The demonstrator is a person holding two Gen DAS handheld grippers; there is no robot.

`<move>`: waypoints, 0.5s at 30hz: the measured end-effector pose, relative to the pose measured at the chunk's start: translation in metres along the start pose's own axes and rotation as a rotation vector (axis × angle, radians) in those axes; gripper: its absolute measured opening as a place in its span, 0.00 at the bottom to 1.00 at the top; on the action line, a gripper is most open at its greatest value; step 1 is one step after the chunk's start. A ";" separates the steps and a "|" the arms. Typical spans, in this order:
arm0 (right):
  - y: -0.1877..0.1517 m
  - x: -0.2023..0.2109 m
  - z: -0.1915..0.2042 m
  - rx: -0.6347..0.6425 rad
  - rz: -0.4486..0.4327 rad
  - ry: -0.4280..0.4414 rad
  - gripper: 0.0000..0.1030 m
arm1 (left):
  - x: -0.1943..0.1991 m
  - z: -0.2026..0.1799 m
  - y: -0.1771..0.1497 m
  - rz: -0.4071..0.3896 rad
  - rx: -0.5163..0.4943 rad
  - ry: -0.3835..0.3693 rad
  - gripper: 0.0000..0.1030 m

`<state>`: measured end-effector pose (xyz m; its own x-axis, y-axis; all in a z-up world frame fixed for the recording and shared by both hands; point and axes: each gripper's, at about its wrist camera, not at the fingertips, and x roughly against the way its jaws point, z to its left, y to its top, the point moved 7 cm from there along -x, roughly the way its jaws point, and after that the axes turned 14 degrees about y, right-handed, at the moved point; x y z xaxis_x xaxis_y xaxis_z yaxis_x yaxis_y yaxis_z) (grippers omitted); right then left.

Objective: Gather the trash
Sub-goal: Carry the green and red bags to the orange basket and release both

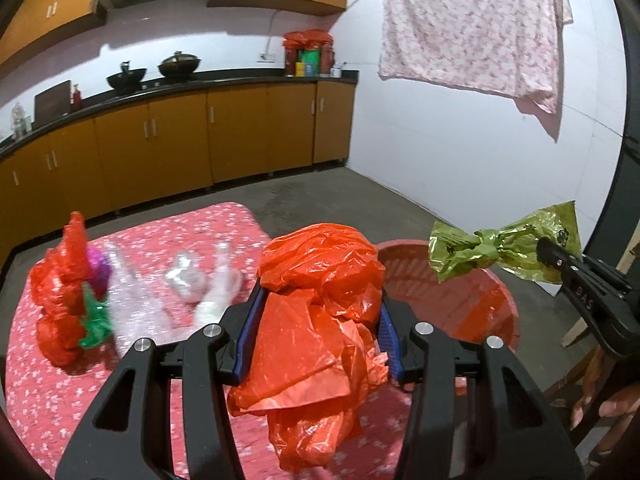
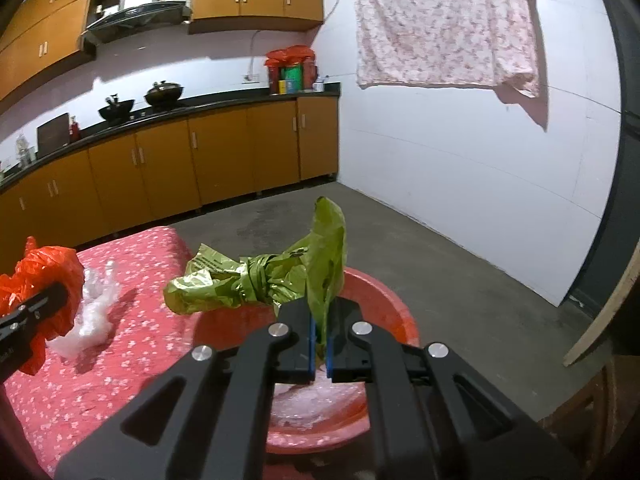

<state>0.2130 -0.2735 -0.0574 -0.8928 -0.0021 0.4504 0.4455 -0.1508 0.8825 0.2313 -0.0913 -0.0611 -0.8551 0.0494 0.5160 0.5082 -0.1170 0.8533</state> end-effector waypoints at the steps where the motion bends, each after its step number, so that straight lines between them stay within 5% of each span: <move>1: -0.001 0.000 -0.003 -0.005 0.000 -0.007 0.05 | -0.001 -0.004 0.000 0.002 -0.003 -0.007 0.49; 15: -0.009 -0.014 -0.043 -0.073 0.021 -0.056 0.05 | -0.028 -0.066 -0.002 0.035 -0.064 -0.106 0.49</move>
<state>0.2187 -0.3145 -0.0773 -0.8772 0.0494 0.4775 0.4563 -0.2234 0.8613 0.2469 -0.1581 -0.0822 -0.8197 0.1485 0.5532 0.5269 -0.1834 0.8299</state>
